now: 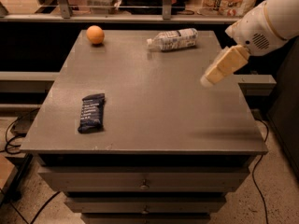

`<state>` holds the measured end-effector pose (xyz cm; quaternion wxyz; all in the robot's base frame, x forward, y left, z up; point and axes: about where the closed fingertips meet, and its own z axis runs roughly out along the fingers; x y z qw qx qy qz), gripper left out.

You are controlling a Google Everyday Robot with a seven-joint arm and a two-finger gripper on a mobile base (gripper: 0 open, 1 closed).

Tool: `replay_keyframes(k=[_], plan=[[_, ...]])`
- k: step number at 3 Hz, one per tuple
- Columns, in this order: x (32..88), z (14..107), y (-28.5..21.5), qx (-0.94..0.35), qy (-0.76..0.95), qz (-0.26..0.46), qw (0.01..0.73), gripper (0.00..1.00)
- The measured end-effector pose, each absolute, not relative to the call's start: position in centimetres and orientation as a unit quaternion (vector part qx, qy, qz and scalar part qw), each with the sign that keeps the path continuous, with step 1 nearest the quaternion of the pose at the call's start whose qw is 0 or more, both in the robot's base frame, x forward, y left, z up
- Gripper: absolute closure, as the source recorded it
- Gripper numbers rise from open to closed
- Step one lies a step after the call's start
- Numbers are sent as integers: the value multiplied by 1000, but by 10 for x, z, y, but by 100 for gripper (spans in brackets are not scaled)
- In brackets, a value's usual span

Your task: Move blue plastic bottle near rxbar blueberry

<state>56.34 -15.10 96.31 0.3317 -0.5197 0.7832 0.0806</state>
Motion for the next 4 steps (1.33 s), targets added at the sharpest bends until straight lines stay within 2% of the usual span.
replay_keyframes(k=[1,2,3,4], plan=[[595,965,-148,-474,786,114,379,0],[626,963,-137,-461,781,139,398,0],[627,963,-137,-461,781,139,398,0],[638,957,-116,-472,773,146,398,0]])
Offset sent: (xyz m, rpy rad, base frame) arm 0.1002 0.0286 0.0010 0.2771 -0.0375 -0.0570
